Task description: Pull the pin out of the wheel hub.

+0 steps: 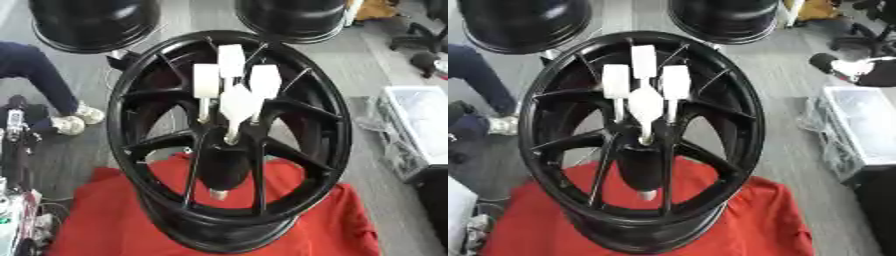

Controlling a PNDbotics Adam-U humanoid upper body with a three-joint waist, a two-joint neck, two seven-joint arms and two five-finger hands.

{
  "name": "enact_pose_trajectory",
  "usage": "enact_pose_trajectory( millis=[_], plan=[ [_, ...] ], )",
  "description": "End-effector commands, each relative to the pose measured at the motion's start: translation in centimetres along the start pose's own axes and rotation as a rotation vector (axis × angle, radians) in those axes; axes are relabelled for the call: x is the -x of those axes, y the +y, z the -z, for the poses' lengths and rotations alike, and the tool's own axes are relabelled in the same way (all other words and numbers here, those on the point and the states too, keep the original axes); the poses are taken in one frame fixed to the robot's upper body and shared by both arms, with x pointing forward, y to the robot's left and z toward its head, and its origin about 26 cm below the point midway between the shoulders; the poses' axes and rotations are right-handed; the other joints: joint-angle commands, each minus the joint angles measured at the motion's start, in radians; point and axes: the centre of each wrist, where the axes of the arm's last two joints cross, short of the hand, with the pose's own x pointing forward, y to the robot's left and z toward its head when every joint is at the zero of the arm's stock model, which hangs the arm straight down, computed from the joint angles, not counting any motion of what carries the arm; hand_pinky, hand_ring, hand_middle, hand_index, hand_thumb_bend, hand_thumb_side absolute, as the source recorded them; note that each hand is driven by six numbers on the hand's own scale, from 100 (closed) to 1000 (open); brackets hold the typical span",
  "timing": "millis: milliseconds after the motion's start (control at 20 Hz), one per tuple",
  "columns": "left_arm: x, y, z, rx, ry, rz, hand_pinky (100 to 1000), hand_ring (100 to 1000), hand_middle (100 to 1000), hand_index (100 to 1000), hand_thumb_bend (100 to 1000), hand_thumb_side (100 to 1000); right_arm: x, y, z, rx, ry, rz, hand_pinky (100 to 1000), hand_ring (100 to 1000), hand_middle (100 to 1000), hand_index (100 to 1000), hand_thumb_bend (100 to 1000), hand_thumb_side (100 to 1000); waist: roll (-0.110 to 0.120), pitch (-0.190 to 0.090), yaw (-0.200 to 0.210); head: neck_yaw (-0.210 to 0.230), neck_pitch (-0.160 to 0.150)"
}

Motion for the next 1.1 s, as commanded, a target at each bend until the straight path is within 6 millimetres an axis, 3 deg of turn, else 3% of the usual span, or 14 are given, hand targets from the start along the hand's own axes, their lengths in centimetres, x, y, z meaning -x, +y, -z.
enact_pose_trajectory(
  millis=[50, 500, 1100],
  plan=[
    [-0.8, 0.1, 0.4, 0.023, -0.029, 0.017, 684, 828, 700, 673, 272, 819, -0.7, -2.5, 0.6, -0.104, -0.035, -0.059, 833, 853, 828, 921, 608, 346, -0.002, -0.015, 0.006, -0.011, -0.002],
    [-0.9, -0.2, 0.5, 0.038, -0.034, 0.012, 684, 828, 700, 673, 270, 820, -0.7, -0.5, 4.3, -0.286, -0.088, 0.019, 844, 879, 862, 932, 647, 332, 0.003, -0.007, 0.036, -0.021, -0.002],
    [-0.7, -0.5, 0.4, 0.042, -0.031, 0.003, 684, 829, 700, 673, 269, 820, 0.9, 2.3, 8.6, -0.408, -0.098, 0.147, 846, 884, 856, 936, 672, 347, 0.019, -0.004, 0.04, -0.021, -0.002]
  ],
)
